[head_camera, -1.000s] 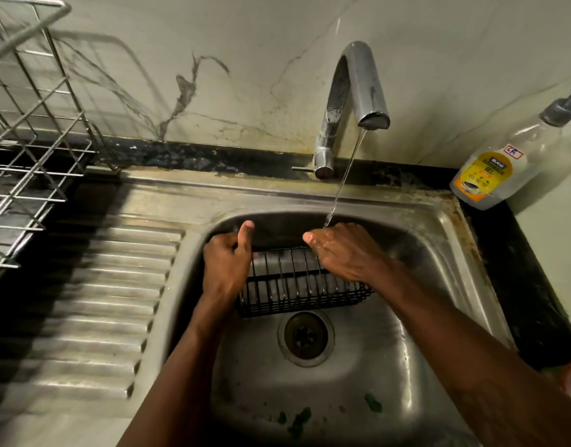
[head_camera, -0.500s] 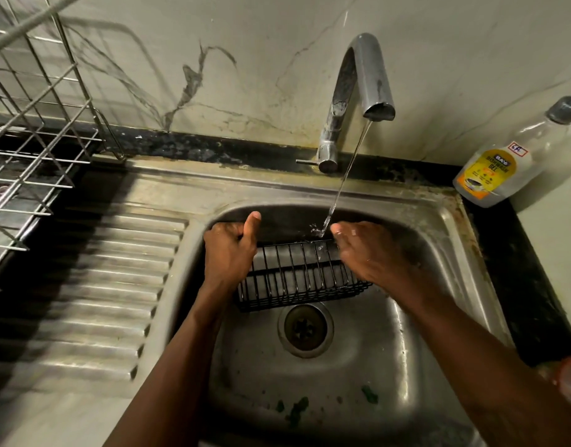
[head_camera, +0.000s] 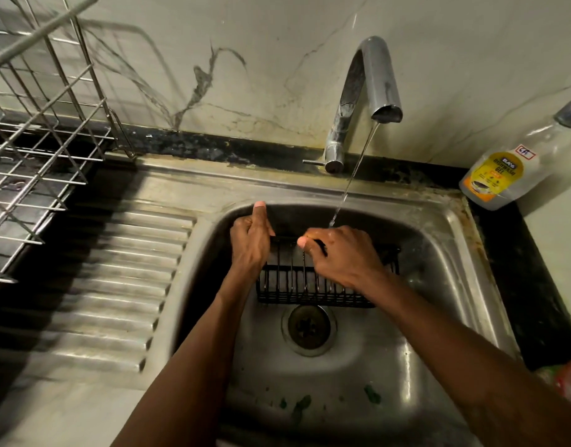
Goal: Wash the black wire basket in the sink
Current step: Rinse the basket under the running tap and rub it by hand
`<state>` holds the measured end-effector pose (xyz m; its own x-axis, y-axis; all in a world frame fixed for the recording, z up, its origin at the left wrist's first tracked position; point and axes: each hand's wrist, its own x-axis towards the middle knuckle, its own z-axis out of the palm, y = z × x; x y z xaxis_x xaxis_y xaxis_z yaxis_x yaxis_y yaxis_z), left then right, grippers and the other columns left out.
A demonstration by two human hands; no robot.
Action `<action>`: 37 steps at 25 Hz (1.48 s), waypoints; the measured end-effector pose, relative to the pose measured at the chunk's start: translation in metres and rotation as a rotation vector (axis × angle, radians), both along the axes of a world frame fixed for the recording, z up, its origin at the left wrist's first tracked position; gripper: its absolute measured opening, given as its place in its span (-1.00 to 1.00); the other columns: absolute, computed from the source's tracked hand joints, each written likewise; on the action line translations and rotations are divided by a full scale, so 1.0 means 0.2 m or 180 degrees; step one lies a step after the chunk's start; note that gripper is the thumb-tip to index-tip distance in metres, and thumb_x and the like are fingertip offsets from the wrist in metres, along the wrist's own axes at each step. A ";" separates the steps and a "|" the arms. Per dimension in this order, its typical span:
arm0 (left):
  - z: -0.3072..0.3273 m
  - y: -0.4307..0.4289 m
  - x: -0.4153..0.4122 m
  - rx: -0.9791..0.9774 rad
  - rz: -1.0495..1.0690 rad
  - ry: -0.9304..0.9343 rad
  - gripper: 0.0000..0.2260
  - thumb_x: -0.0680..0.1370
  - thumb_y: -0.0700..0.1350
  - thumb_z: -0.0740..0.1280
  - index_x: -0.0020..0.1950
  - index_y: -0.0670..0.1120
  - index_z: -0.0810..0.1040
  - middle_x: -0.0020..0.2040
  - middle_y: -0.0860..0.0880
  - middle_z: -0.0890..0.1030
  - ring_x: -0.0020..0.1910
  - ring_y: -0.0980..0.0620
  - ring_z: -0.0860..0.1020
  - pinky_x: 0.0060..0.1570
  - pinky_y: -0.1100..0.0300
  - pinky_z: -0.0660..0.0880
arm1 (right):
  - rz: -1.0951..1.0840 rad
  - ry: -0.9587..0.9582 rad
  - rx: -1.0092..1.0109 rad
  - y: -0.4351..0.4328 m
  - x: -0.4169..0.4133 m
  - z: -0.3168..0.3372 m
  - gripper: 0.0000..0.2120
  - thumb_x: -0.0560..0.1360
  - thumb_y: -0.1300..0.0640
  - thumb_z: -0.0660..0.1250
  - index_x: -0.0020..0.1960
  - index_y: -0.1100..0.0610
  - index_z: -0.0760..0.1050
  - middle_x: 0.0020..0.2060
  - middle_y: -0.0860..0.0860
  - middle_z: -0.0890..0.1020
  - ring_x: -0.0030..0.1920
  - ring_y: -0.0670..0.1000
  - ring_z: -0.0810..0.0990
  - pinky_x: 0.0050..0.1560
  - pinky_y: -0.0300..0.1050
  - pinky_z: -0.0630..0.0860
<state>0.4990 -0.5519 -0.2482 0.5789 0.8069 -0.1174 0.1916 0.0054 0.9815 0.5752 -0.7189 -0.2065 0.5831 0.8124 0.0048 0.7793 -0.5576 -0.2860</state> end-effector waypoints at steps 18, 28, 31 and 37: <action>-0.03 -0.14 0.00 -0.0768 -0.1358 -0.0146 -0.48 0.61 0.27 0.07 -0.01 -0.14 0.58 -0.02 -0.24 0.63 0.04 -0.24 0.61 0.24 -0.32 0.47 | -0.0542 -0.0371 -0.0600 -0.09 -0.07 0.00 0.00 0.32 -0.70 -0.13 0.44 -0.01 0.33 0.20 0.00 0.55 0.17 0.08 0.55 0.21 0.12 0.47; -0.10 -0.10 0.02 -0.0707 -0.1756 -0.0242 -0.39 0.59 0.40 0.08 0.27 -0.02 0.60 0.21 -0.11 0.65 0.27 -0.13 0.57 0.36 -0.22 0.41 | -0.0519 -0.0180 -0.0308 -0.09 -0.02 0.01 -0.33 0.54 -0.48 -0.03 0.36 -0.05 0.42 0.00 -0.04 0.64 0.01 0.03 0.63 0.10 0.05 0.53; -0.12 -0.09 0.00 -0.0573 -0.1743 -0.0062 -0.29 0.57 0.45 0.06 0.24 -0.14 0.55 0.17 -0.25 0.62 0.23 -0.27 0.56 0.31 -0.31 0.42 | -0.0444 0.0313 -0.0529 -0.12 0.02 0.06 -0.15 0.37 -0.62 0.10 0.44 -0.07 0.36 0.06 -0.16 0.59 0.09 -0.03 0.58 0.19 0.07 0.51; -0.01 -0.03 -0.09 -0.0009 -0.1138 0.0310 -0.55 0.62 0.28 0.14 -0.08 -0.01 0.64 -0.15 -0.01 0.68 -0.10 0.08 0.64 0.01 0.11 0.50 | -0.0560 0.0413 0.0292 0.05 0.04 0.02 -0.71 0.65 -0.12 0.24 -0.10 -0.04 0.64 -0.40 -0.07 0.59 -0.43 -0.07 0.54 -0.38 -0.18 0.41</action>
<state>0.4810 -0.5572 -0.2506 0.8101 0.5553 -0.1878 0.2745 -0.0763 0.9586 0.5835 -0.7095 -0.2023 0.7163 0.6977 -0.0102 0.6258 -0.6487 -0.4331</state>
